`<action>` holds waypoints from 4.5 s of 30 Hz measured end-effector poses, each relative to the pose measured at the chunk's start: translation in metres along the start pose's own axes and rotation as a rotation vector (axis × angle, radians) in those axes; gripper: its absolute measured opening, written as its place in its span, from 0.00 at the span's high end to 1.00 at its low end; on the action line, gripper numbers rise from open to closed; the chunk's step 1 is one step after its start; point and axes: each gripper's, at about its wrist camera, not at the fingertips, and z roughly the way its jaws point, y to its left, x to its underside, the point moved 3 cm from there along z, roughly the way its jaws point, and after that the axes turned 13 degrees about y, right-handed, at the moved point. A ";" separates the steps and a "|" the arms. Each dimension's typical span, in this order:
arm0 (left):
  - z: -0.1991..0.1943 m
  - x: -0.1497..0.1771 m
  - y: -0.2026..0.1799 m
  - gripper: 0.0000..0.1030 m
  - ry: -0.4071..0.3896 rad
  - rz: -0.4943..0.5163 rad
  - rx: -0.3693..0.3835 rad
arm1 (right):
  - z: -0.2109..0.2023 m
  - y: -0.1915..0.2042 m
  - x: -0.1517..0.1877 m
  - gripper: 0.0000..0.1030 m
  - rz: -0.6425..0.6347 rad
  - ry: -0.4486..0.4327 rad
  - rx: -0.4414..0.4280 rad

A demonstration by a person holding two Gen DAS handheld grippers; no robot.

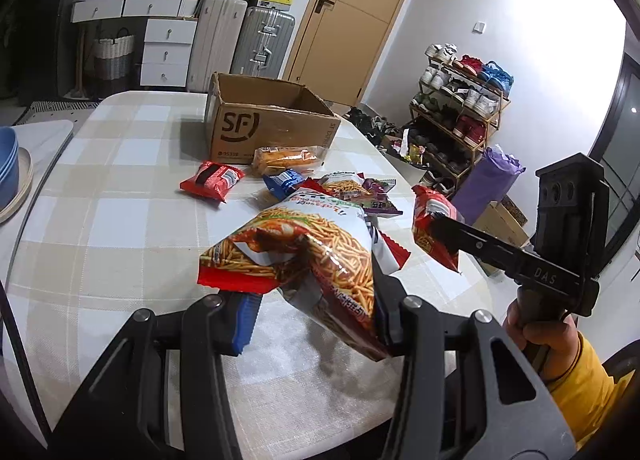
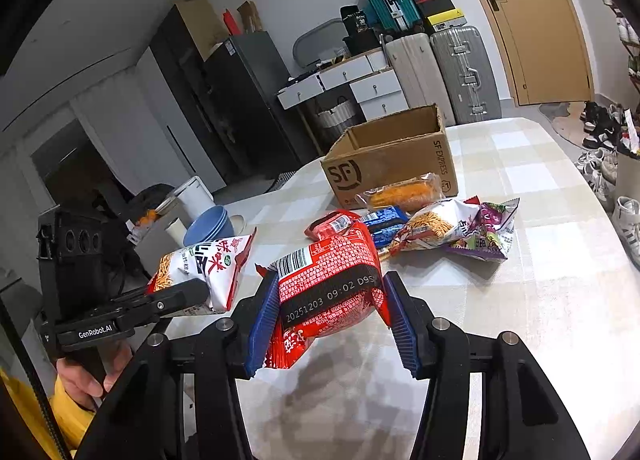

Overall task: Organize snacks
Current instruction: 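Carry the noodle bag and red wafer pack over the box with both grippers, then open both grippers to drop the noodle bag and red wafer pack into the box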

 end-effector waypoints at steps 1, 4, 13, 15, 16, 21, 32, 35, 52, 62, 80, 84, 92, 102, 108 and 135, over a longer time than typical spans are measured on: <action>-0.001 0.001 -0.001 0.59 0.002 0.001 0.003 | -0.001 0.001 0.001 0.49 0.000 -0.002 0.000; -0.001 0.000 -0.001 0.59 0.003 0.002 0.002 | -0.001 0.000 0.000 0.49 0.001 -0.004 -0.001; -0.010 0.004 -0.002 0.59 0.010 -0.002 0.008 | 0.002 -0.009 -0.002 0.49 0.035 -0.016 -0.021; -0.012 0.004 -0.001 0.59 0.011 -0.006 0.008 | 0.001 -0.009 -0.004 0.49 0.032 -0.022 -0.023; -0.012 0.003 -0.001 0.59 0.015 -0.007 0.009 | 0.001 -0.009 -0.006 0.49 0.029 -0.025 -0.023; -0.010 -0.010 0.005 0.59 0.008 -0.013 0.005 | 0.002 -0.008 -0.019 0.49 0.012 -0.036 -0.026; -0.025 -0.067 0.001 0.59 -0.051 0.010 -0.009 | -0.008 0.000 -0.098 0.49 -0.064 -0.080 -0.059; -0.033 -0.094 -0.005 0.59 -0.086 0.036 -0.029 | -0.013 0.002 -0.130 0.49 -0.073 -0.097 -0.086; -0.047 -0.271 -0.024 0.58 -0.183 0.095 -0.197 | 0.032 0.000 -0.290 0.49 -0.110 -0.035 -0.005; 0.041 -0.359 0.001 0.58 -0.067 0.063 -0.233 | 0.112 -0.038 -0.327 0.49 -0.120 0.084 0.078; 0.200 -0.388 0.087 0.58 0.099 0.000 -0.267 | 0.197 -0.094 -0.323 0.49 -0.073 0.213 0.108; 0.218 -0.384 0.094 0.58 0.110 0.003 -0.263 | 0.199 -0.100 -0.320 0.49 -0.065 0.220 0.114; 0.244 -0.382 0.096 0.58 0.133 0.022 -0.273 | 0.202 -0.107 -0.317 0.49 -0.043 0.234 0.121; 0.265 -0.377 0.084 0.54 0.197 0.092 -0.291 | 0.213 -0.111 -0.309 0.49 -0.008 0.274 0.149; 0.259 -0.376 0.087 0.45 0.178 0.096 -0.311 | 0.221 -0.105 -0.304 0.49 -0.020 0.297 0.162; 0.143 -0.326 0.080 0.26 0.101 0.026 -0.347 | 0.151 -0.064 -0.295 0.36 -0.059 0.210 0.167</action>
